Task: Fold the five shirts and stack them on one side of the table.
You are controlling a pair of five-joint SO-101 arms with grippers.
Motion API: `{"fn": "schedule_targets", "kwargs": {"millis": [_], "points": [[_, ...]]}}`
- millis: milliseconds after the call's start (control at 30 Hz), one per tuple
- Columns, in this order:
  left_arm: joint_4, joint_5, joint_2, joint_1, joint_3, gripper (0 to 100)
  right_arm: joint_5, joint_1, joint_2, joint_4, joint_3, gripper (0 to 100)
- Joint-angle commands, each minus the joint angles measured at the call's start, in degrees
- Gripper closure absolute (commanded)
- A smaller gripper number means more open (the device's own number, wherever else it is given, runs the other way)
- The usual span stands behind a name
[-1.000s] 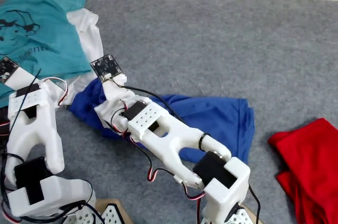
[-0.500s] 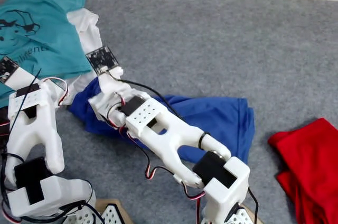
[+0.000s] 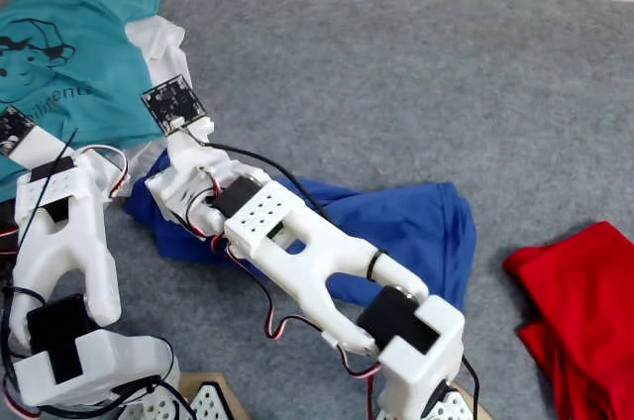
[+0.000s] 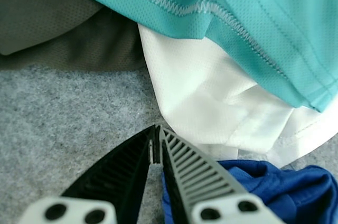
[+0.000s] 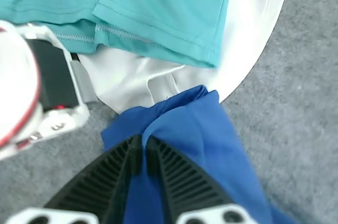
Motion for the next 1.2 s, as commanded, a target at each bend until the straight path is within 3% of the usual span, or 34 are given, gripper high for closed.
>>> {"fn": "schedule_targets", "kwargs": {"millis": [0,100,267,367,467,633,1167], "points": [[0.35,0.0,-0.13,1.19,-1.89,99,-0.53,-0.66,0.31,0.57,-1.8,88.1],[0.35,0.0,-0.13,1.19,-1.89,99,-0.44,-0.57,-1.19,2.68,-1.89,81.7],[0.35,0.0,-0.04,1.27,-1.89,99,-0.44,0.48,-7.16,6.81,-1.45,81.6],[0.35,0.0,-0.04,1.27,-1.8,99,-0.44,2.68,-10.07,9.89,-1.19,87.0],[0.35,-0.09,-0.04,1.27,-1.8,99,-0.53,5.49,-10.51,13.05,1.36,99.2],[0.35,-0.09,-0.04,1.27,-1.8,99,-0.53,9.63,-10.42,12.88,6.73,99.3],[0.35,-0.09,-0.04,1.27,-1.8,99,-0.44,9.8,-10.86,13.41,16.48,99.2]]}}
